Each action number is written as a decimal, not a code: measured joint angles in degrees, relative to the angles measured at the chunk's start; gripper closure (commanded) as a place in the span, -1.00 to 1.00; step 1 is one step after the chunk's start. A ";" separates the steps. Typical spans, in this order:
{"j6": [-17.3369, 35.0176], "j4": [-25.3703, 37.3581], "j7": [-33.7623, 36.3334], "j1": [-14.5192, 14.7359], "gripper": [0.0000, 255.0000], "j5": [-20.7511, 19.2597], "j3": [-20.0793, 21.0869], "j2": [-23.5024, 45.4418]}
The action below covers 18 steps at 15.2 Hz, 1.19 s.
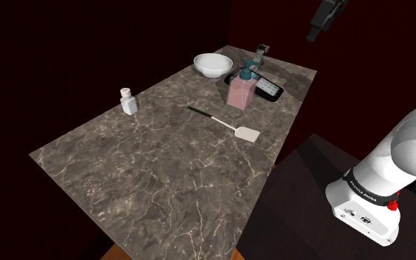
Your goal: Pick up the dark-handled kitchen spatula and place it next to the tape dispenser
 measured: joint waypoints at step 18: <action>22.44 -5.77 7.37 5.65 -1.00 6.34 8.43 19.67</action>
